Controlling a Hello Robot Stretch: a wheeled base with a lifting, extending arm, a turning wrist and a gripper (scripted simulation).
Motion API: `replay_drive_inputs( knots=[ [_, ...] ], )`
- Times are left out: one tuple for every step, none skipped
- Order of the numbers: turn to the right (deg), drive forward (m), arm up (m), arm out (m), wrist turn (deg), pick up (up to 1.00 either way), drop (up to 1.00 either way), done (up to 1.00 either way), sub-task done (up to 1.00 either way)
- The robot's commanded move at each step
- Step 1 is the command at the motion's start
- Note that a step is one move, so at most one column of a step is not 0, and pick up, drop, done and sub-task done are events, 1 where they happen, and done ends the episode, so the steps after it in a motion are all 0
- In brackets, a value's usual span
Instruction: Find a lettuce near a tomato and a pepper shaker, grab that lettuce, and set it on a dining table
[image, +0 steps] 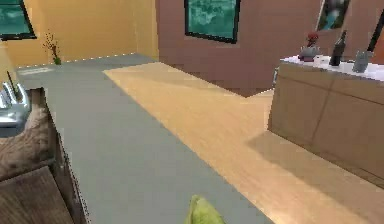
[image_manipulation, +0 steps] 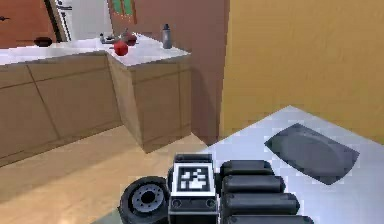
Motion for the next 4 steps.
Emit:
replay_drive_inputs(
  knots=[
    [45.0,0.00,0.00,0.00,0.0,0.00,0.00,0.00,0.00],
    [0.0,0.35,0.00,0.00,0.0,0.00,0.00,0.00,0.00],
    [39.0,0.00,0.00,0.00,0.0,0.00,0.00,0.00,0.00],
    [0.0,0.00,0.00,0.48,0.0,0.00,0.00,0.00,0.00]
  ],
)
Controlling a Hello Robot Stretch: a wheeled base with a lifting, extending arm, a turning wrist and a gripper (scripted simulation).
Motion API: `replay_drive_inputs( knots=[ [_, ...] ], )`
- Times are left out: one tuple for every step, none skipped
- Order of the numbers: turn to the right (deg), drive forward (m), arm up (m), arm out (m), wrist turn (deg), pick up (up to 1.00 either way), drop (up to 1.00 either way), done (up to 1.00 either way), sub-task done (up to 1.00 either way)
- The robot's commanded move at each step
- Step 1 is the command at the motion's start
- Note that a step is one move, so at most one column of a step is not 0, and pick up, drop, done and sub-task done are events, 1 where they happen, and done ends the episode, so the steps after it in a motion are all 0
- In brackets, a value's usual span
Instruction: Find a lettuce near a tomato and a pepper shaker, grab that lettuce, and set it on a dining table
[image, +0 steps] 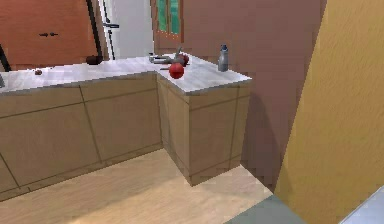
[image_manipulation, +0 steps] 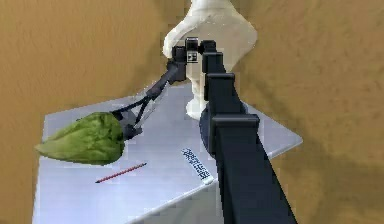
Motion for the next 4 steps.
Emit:
replay_drive_inputs(
  knots=[
    [0.0,0.00,0.00,0.00,45.0,0.00,0.00,0.00,0.00],
    [0.0,0.00,0.00,0.00,45.0,0.00,0.00,0.00,0.00],
    [0.0,0.00,0.00,0.00,39.0,0.00,0.00,0.00,0.00],
    [0.0,0.00,-0.24,0.00,0.0,0.00,0.00,0.00,0.00]
  ],
)
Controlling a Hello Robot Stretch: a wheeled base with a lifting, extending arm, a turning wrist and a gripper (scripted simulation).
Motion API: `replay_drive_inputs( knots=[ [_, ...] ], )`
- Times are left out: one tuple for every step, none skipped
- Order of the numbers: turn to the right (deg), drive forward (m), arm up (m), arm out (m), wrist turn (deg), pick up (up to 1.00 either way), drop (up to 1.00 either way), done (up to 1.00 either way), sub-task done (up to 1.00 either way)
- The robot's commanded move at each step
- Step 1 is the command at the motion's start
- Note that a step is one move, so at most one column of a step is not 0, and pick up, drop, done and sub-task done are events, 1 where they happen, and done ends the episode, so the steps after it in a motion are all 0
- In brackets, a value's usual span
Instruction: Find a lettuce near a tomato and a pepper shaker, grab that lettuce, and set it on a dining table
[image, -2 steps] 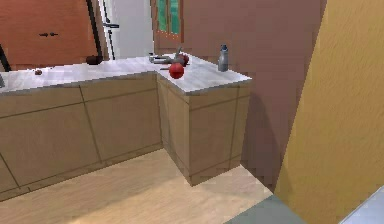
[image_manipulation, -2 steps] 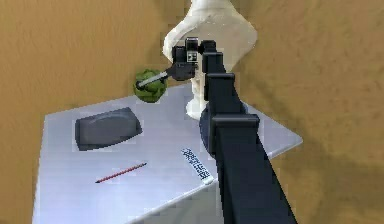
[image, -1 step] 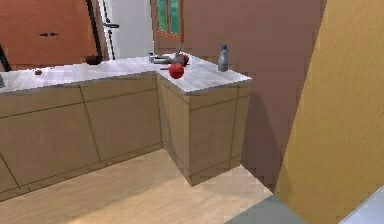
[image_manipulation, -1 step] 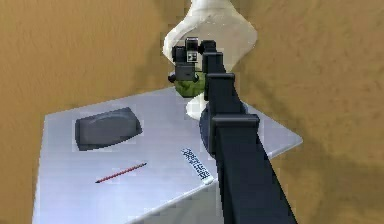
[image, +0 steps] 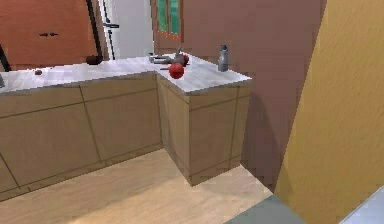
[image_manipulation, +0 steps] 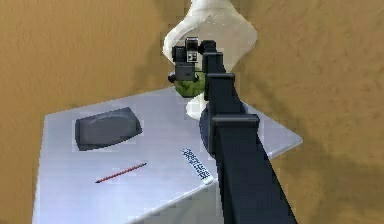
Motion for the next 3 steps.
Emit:
replay_drive_inputs(
  knots=[
    [0.0,0.00,0.00,0.00,0.0,0.00,1.00,0.00,0.00],
    [0.0,0.00,0.00,-0.10,0.0,0.00,0.00,0.00,0.00],
    [0.0,0.00,0.00,0.00,0.0,0.00,0.00,1.00,0.00]
  ],
)
